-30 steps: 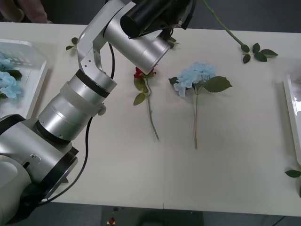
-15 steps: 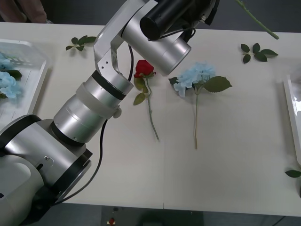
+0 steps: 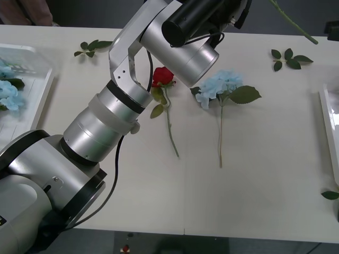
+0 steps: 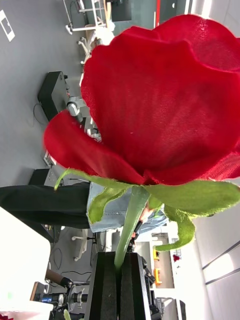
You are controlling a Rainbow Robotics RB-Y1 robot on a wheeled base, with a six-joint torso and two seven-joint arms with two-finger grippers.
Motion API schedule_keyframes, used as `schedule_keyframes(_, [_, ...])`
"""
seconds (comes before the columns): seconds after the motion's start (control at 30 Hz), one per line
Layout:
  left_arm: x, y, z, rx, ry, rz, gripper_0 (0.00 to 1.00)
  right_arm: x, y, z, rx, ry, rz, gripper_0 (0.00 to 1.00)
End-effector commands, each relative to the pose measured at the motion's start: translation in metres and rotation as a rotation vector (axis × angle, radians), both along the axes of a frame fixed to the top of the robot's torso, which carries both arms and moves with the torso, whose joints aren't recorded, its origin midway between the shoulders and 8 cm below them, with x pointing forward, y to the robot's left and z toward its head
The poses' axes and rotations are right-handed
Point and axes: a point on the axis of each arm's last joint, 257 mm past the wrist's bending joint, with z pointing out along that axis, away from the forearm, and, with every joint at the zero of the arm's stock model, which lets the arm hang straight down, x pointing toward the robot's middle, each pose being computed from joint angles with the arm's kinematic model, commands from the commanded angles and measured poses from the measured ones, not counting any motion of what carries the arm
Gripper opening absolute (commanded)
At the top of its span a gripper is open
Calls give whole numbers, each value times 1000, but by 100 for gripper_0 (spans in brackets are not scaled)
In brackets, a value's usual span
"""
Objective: Put the red flowers into the right box and the blue flowers into the left box
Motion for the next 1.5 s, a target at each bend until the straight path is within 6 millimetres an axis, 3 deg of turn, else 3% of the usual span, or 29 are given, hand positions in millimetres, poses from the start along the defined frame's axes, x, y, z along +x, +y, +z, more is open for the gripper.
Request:
schedule_keyframes(0.03, [-9, -6, 14, -13, -27, -18, 0, 13, 19, 26, 11, -28, -10, 100])
schedule_keyframes(0.67, [-9, -6, 14, -13, -27, -18, 0, 49, 85, 22, 54, 113, -31, 100])
schedule_keyframes(0.7, [-9, -6, 14, -13, -27, -18, 0, 50, 86, 22, 53, 114, -30, 86])
schedule_keyframes(0.73, [-9, -6, 14, -13, -27, -18, 0, 50, 87, 22, 52, 116, -31, 47])
schedule_keyframes(0.8, [-9, -6, 14, -13, -27, -18, 0, 50, 89, 22, 56, 122, -31, 1])
schedule_keyframes(1.5, [-9, -6, 14, -13, -27, -18, 0, 48, 90, 24, 72, 140, -25, 0])
